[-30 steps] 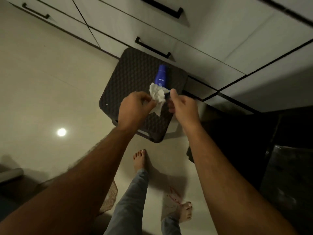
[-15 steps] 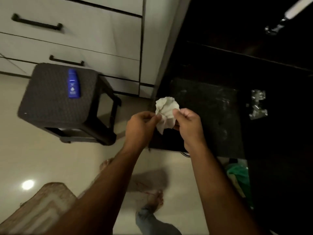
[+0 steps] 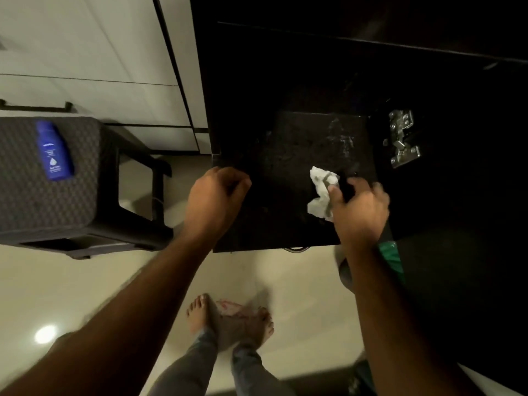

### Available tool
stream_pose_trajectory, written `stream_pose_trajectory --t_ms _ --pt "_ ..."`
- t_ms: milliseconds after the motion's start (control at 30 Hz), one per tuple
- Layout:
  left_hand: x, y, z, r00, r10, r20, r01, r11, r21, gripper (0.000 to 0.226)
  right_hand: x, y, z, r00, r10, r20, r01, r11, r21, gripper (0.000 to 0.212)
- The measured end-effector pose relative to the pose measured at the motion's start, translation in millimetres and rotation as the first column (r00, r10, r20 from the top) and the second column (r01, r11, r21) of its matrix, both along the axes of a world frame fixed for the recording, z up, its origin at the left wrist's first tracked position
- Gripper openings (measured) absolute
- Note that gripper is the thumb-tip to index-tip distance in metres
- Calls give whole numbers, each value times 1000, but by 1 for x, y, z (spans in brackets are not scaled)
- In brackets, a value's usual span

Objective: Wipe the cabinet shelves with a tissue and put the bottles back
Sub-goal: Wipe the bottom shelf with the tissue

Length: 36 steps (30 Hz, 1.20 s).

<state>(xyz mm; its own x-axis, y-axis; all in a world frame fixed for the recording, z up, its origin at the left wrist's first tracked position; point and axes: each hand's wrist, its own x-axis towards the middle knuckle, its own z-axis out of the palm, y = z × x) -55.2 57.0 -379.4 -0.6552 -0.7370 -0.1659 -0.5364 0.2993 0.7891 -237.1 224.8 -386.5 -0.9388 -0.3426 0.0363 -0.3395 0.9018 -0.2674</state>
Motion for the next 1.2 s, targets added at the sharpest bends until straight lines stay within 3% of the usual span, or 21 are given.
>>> stream_pose_trajectory --t_ms 100,233,367,500,633,967,1067,1200 --pt "3 -6 -5 989 -147 34 151 976 -155 27 5 4 -2 990 87 -113 -94 994 -54 37" --pt "-13 -12 -10 965 -261 23 260 943 -207 27 7 7 -12 935 317 -162 -337 934 -120 16" --pt "-33 -13 -18 957 -289 11 281 921 -268 22 0 1 -23 846 514 -141 -528 843 -100 29" --pt "-42 -15 -23 952 -301 -48 269 904 -332 20 7 -8 -34 782 617 -88 -616 787 39 45" --pt "-40 -21 -30 932 -354 -74 293 859 -420 23 12 -6 -49 771 636 -8 -629 765 139 61" --pt "-45 -36 -45 870 -487 -77 354 726 -589 34 20 -14 -56 816 563 130 -578 800 165 70" --pt "-46 -37 -56 856 -509 -90 344 690 -637 45 16 -14 -59 826 551 120 -564 803 191 72" --pt "-44 -42 -67 846 -521 -111 318 662 -678 43 16 8 -59 814 568 119 -580 789 202 69"
